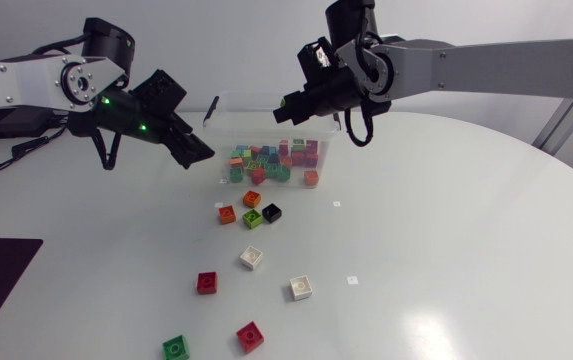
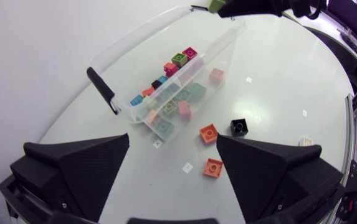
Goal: Place the duplo bricks in the container
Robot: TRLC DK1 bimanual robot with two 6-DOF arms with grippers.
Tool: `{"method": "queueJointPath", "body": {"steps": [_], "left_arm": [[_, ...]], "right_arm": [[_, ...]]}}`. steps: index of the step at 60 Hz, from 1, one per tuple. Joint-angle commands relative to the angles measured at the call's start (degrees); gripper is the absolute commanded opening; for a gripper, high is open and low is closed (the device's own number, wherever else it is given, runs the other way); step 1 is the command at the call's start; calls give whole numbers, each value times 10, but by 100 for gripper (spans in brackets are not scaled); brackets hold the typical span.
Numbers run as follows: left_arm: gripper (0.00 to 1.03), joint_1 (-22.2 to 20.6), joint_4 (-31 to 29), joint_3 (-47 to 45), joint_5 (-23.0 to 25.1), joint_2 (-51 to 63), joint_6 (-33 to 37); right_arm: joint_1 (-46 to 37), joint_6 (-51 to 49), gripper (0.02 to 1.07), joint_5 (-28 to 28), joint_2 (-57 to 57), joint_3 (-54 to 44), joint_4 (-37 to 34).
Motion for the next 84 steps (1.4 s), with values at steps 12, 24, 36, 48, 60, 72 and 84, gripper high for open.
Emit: {"method": "queueJointPath", "body": {"steps": [12, 24, 36, 48, 60, 72, 84], "left_arm": [[98, 0, -6, -57, 17, -14, 70], [98, -1, -5, -91, 18, 0, 119], [98, -5, -5, -95, 20, 38, 156], [98, -16, 4, -85, 20, 95, 183], [98, -32, 15, -77, 21, 127, 204], [98, -36, 16, -42, 21, 174, 206], [95, -36, 35, -28, 21, 204, 203]], "right_arm": [[2, 26, 28, 8, 46, 54, -15], [2, 28, 28, 14, 80, 83, -17], [-3, 34, 33, 18, 113, 118, -24], [-13, 36, 87, 21, 115, 138, -40], [-16, 36, 92, 20, 65, 109, -45], [-13, 36, 92, 17, -3, 32, -39], [2, 35, 92, 10, -81, -73, -21]]}}
